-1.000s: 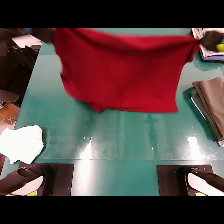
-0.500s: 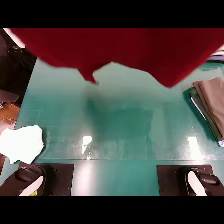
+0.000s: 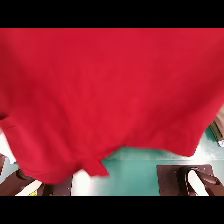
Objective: Fold the shirts.
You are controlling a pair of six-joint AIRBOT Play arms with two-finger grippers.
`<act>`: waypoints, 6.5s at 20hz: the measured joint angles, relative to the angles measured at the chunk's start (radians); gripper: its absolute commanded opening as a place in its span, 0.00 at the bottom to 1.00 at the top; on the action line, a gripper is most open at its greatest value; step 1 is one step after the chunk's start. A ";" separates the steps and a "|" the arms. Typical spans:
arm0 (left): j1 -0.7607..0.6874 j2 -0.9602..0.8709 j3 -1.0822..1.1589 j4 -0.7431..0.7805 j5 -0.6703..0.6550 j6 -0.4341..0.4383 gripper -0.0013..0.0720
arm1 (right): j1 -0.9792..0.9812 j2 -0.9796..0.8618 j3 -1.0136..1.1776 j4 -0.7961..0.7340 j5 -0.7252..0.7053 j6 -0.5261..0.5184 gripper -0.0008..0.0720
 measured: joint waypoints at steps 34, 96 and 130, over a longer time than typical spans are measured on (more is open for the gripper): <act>0.291 -0.249 -0.900 -0.050 -0.135 -0.150 0.69 | 0.126 -0.399 -0.367 0.189 0.136 -0.219 0.42; 0.197 -0.037 -0.565 -0.512 0.102 0.055 0.05 | -0.154 -0.030 -0.449 0.248 -0.219 -0.195 0.03; 0.197 -0.514 -0.439 -0.314 0.114 -0.031 0.05 | 0.048 -0.747 0.026 -0.022 0.164 -0.074 0.03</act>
